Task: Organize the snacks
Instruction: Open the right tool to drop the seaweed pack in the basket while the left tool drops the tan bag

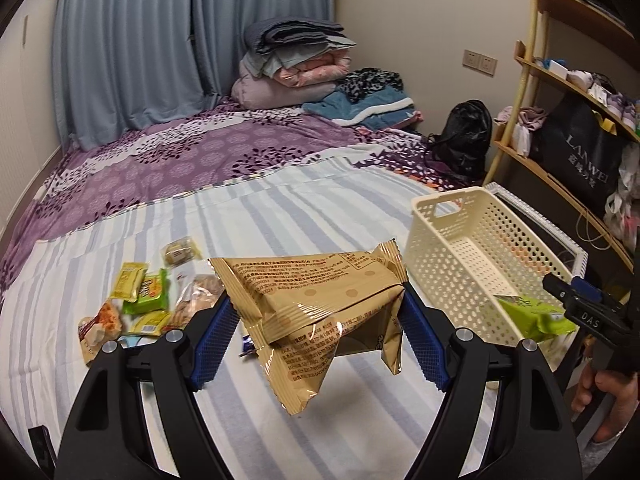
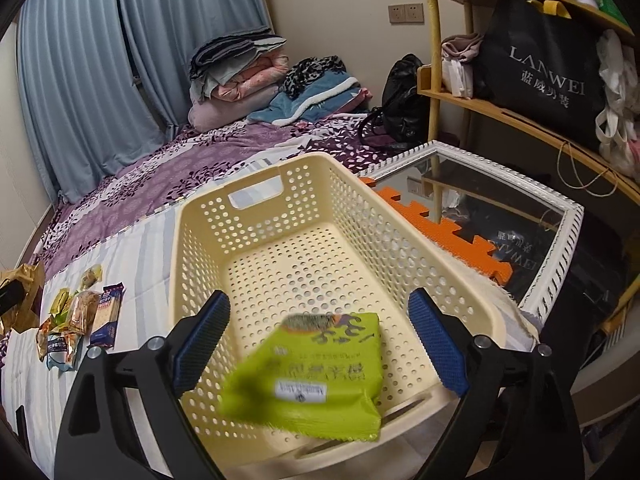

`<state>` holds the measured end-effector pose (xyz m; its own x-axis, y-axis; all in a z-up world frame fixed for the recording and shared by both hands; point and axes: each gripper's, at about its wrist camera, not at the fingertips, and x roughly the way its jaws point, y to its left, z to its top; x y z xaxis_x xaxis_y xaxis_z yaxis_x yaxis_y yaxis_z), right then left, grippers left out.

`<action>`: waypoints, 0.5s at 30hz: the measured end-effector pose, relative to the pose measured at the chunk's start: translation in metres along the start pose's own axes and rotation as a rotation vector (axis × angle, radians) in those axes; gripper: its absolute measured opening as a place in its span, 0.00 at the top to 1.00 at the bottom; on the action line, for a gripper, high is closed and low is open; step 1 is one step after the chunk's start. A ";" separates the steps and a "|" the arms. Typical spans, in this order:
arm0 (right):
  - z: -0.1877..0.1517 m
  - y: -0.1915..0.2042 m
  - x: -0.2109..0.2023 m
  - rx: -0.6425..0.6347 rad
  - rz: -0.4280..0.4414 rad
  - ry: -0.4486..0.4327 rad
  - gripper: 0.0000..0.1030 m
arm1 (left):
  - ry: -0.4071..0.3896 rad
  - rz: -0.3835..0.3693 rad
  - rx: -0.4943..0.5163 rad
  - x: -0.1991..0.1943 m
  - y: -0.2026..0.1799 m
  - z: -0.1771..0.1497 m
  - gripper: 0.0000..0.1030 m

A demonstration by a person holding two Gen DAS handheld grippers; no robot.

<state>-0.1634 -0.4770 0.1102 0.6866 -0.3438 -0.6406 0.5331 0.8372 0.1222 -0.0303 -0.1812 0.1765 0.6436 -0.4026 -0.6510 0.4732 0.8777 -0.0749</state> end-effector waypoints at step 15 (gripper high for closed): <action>0.007 -0.035 -0.024 0.020 -0.101 -0.065 0.13 | 0.029 -0.230 0.205 0.027 -0.122 0.013 0.23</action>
<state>-0.1954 -0.5003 0.1266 0.6592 -0.4529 -0.6002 0.6102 0.7887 0.0751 -0.0622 -0.3025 0.1780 0.4898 -0.5743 -0.6560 0.7177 0.6928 -0.0707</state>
